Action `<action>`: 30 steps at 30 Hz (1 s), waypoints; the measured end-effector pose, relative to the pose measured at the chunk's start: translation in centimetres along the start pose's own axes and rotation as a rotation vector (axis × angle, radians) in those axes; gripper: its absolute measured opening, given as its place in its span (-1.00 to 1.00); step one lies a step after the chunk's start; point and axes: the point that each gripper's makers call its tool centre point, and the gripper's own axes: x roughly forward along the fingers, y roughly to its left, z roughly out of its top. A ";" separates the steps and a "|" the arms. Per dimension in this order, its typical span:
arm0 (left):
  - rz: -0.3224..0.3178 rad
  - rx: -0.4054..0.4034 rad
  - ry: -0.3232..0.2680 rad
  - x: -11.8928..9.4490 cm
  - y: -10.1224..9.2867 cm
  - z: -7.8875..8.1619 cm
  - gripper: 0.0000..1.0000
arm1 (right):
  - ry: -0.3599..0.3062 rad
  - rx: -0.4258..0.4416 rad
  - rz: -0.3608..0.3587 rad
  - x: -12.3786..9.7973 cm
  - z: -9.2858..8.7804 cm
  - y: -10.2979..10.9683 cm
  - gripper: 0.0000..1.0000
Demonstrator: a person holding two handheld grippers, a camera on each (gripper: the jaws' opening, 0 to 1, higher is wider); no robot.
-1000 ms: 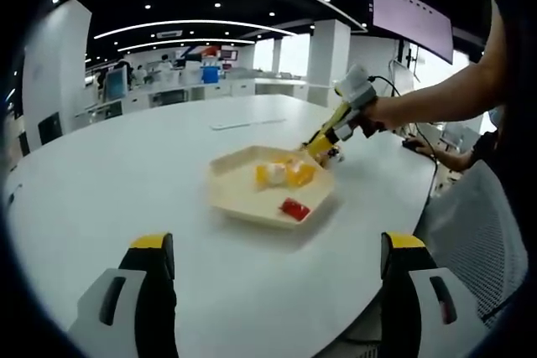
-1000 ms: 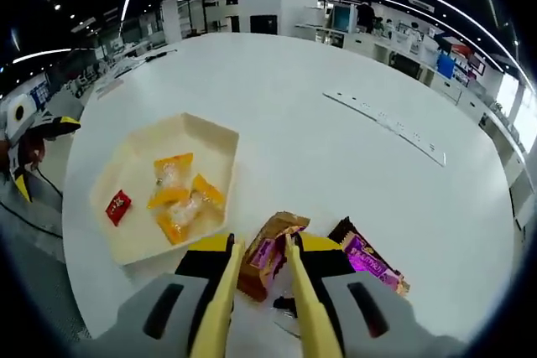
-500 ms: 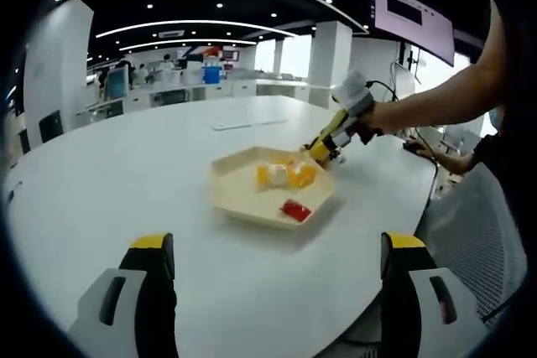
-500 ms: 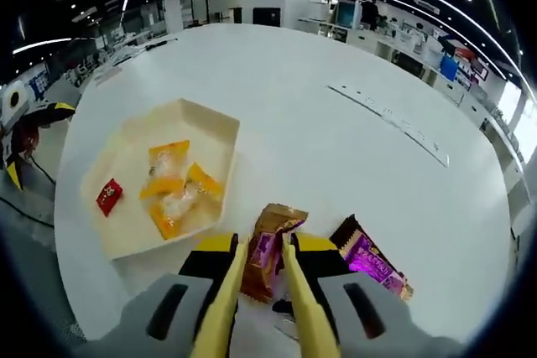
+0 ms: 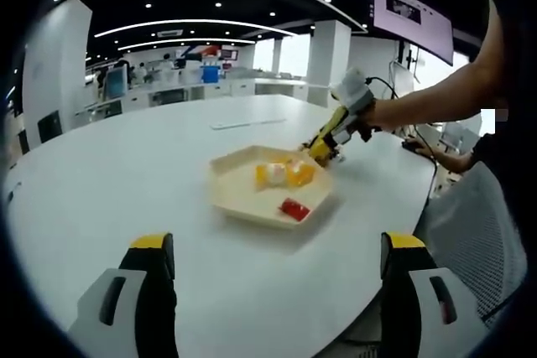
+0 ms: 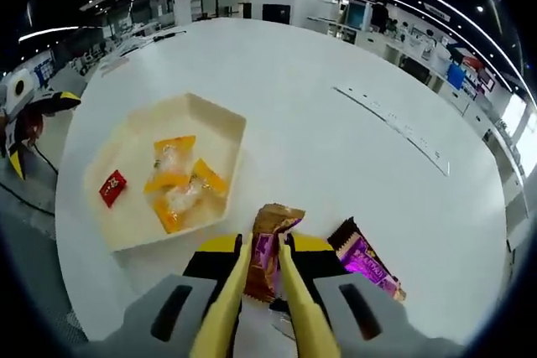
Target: Place the target food into the container with the food tongs after gripping and lifting it, then release it inside without dropping or visibly crushing the food.
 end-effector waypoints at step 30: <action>0.006 0.004 -0.011 -0.2 0.1 0.2 0.98 | -0.016 0.011 -0.017 -1.6 1.4 -1.1 -0.60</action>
